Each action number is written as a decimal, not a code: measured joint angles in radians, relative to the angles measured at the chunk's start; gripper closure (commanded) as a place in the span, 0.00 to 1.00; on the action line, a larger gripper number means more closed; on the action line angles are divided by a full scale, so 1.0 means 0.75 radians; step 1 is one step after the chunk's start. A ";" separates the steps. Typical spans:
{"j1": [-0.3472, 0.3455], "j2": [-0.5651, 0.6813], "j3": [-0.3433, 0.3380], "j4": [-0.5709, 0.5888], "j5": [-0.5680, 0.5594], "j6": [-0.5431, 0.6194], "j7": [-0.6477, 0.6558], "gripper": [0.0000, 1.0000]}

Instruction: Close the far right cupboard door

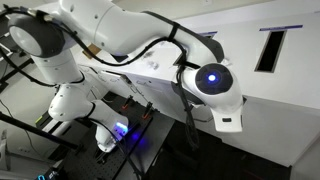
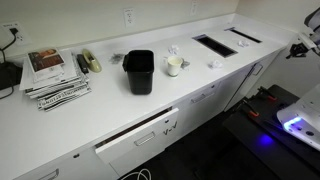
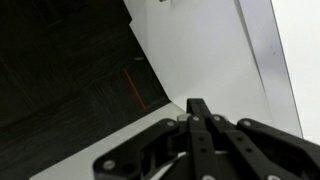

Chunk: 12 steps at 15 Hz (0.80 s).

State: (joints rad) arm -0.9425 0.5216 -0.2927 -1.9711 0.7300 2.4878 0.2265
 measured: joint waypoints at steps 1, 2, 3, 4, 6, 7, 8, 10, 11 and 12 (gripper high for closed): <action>0.007 -0.064 -0.027 -0.049 -0.054 -0.001 -0.043 1.00; 0.010 -0.130 -0.048 -0.096 -0.103 -0.003 -0.088 1.00; 0.012 -0.194 -0.062 -0.142 -0.145 -0.003 -0.129 1.00; 0.012 -0.256 -0.070 -0.185 -0.180 -0.004 -0.171 1.00; 0.012 -0.370 -0.078 -0.265 -0.232 -0.004 -0.238 1.00; 0.012 -0.422 -0.078 -0.302 -0.248 -0.004 -0.268 1.00; 0.013 -0.466 -0.078 -0.334 -0.262 -0.004 -0.287 1.00; 0.018 -0.541 -0.078 -0.390 -0.283 -0.005 -0.315 1.00; 0.022 -0.570 -0.080 -0.413 -0.288 -0.006 -0.326 1.00; 0.029 -0.595 -0.084 -0.434 -0.294 -0.006 -0.329 1.00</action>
State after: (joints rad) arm -0.9204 0.0755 -0.3556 -2.2967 0.5096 2.4835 -0.0200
